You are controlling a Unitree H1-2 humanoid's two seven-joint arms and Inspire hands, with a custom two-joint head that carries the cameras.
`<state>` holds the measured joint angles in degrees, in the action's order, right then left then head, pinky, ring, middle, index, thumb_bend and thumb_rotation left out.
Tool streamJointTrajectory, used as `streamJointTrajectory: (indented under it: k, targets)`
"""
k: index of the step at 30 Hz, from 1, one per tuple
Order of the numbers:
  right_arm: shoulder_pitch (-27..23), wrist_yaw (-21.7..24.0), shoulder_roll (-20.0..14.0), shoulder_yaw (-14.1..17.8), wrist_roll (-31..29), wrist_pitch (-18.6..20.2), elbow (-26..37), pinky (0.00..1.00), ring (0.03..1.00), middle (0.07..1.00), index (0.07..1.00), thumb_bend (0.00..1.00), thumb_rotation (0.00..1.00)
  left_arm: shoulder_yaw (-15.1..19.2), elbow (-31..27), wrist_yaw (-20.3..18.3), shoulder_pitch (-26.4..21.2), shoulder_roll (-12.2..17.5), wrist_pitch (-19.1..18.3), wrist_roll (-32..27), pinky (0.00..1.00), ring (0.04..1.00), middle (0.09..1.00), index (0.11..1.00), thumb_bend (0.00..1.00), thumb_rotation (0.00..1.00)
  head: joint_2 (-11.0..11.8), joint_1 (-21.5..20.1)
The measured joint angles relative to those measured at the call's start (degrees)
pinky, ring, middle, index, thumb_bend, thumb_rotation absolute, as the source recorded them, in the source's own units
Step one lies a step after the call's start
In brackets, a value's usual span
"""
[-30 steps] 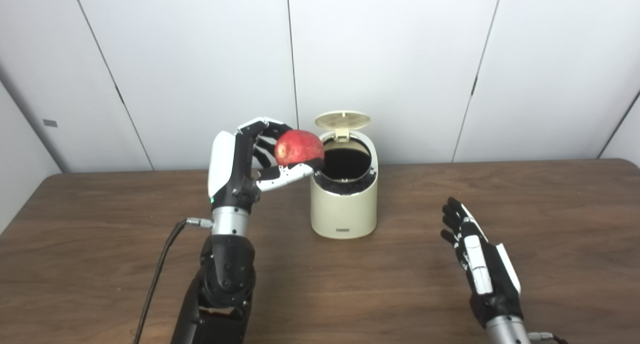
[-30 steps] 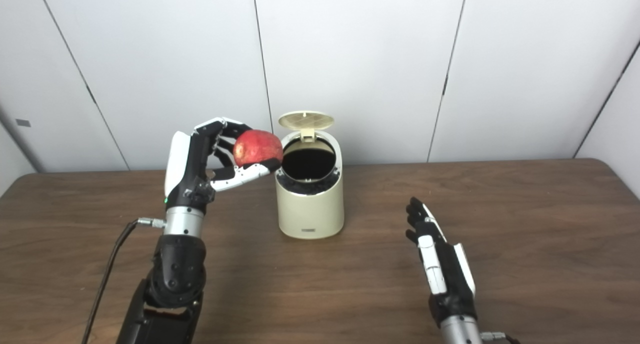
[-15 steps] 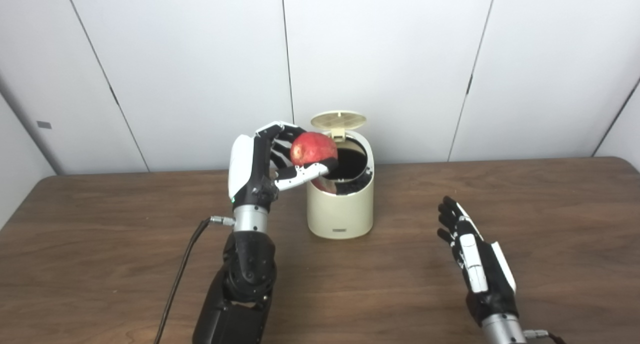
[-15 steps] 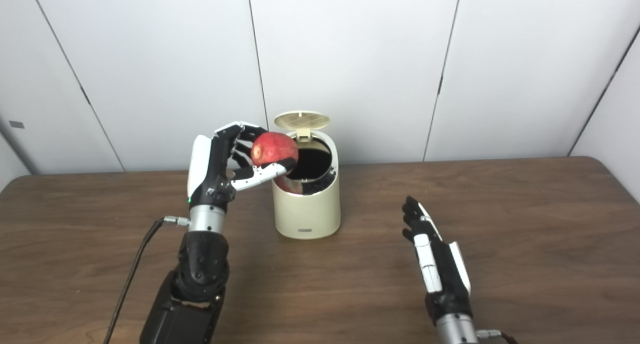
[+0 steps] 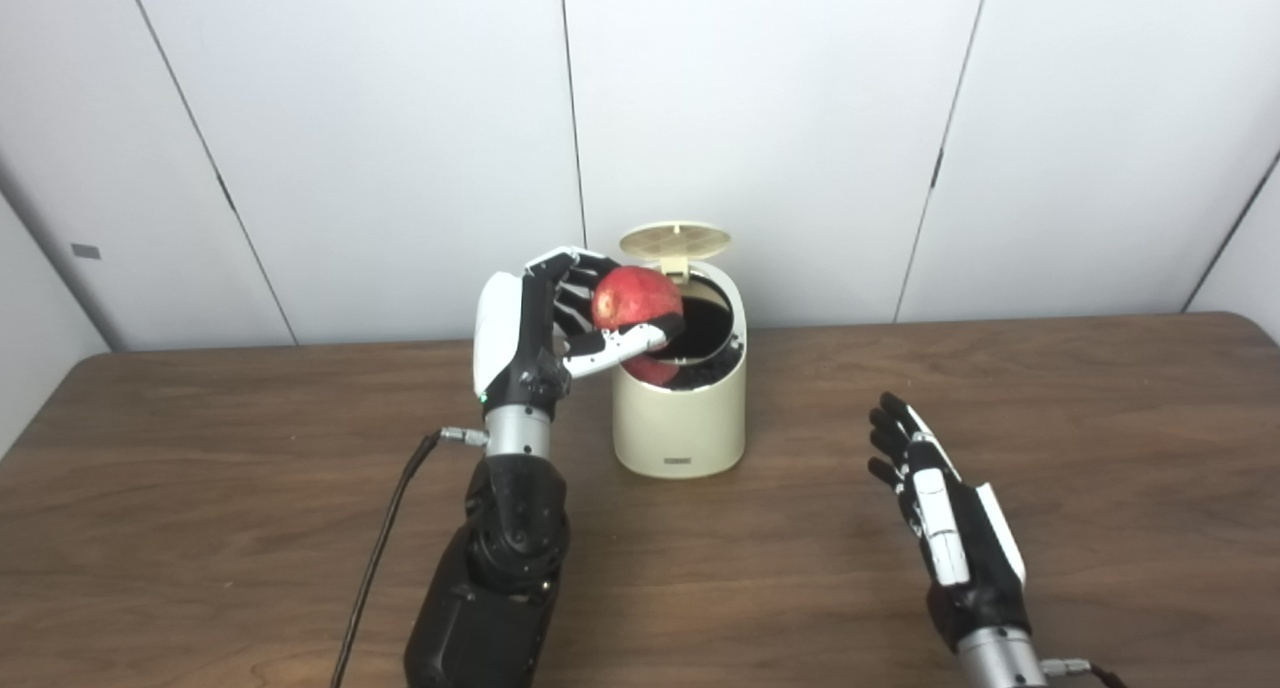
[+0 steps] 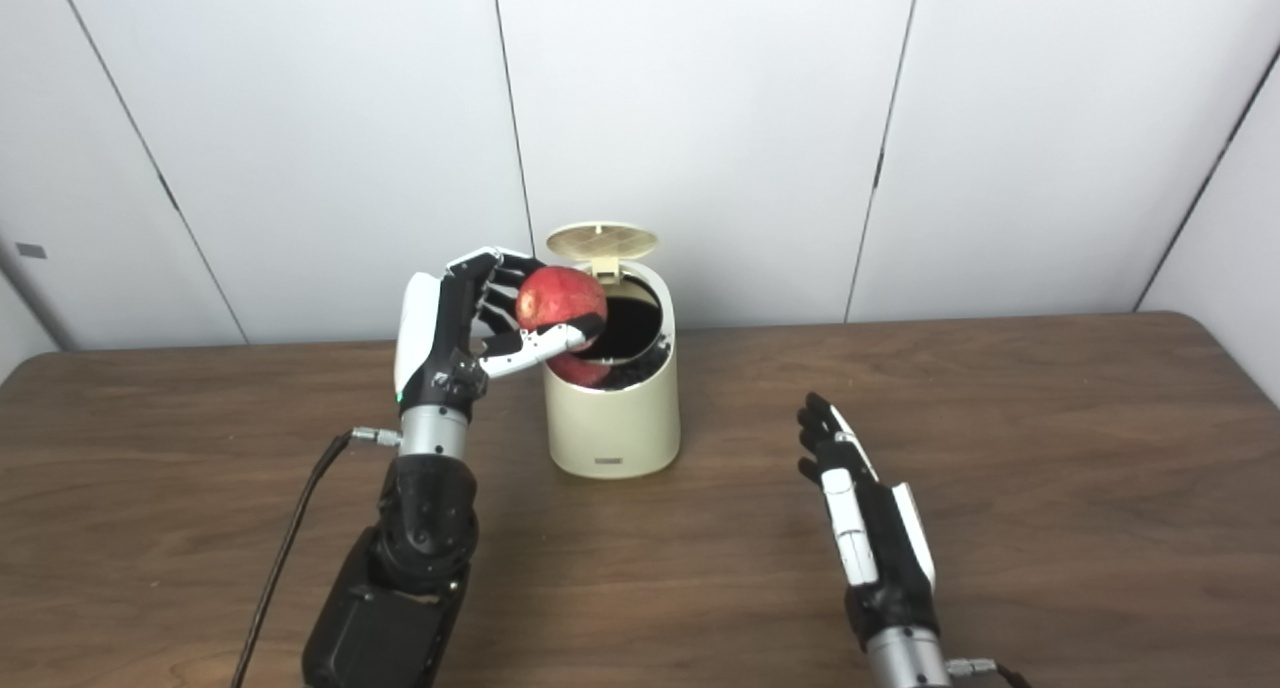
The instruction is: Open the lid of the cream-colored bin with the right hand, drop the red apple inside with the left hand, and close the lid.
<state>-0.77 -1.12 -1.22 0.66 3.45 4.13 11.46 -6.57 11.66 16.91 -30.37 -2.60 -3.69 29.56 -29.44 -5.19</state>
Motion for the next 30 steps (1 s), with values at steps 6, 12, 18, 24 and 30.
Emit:
streamJointTrajectory:
  k: [6,12,18,24,30]
  targets:
    - [0.00,0.00,0.01,-0.08,0.03,0.02,0.00,0.89,0.923,0.907,0.919,0.61,1.00,-1.09,0.39,0.03,-0.73,-0.03,0.00,0.06,0.32,0.438,0.548,0.493,0.47,0.00,0.00,-0.26]
    - [0.00,0.00,0.01,-0.08,-0.08,0.03,0.00,0.89,0.925,0.905,0.921,0.60,1.00,-2.11,0.80,0.43,-0.73,-0.11,0.01,0.35,0.34,0.446,0.545,0.475,0.47,0.00,0.00,-0.26]
    - [-0.01,0.09,0.01,-0.13,-0.14,0.03,0.00,0.88,0.927,0.905,0.929,0.60,1.00,-3.15,0.95,0.75,-0.82,-0.13,0.01,1.33,0.35,0.447,0.541,0.470,0.47,0.00,0.09,-0.26]
    - [-0.05,0.08,0.01,-0.17,-0.04,0.03,0.00,0.87,0.922,0.896,0.925,0.59,1.00,-3.82,1.46,0.84,-1.08,-0.11,0.01,1.61,0.31,0.448,0.557,0.475,0.47,0.00,0.26,-0.35]
    - [-0.10,0.07,0.05,-0.52,0.17,0.03,0.01,0.85,0.906,0.884,0.925,0.59,1.00,-4.37,1.55,0.64,-1.33,-0.08,-0.10,1.99,0.36,0.412,0.541,0.521,0.47,0.00,0.26,-0.35]
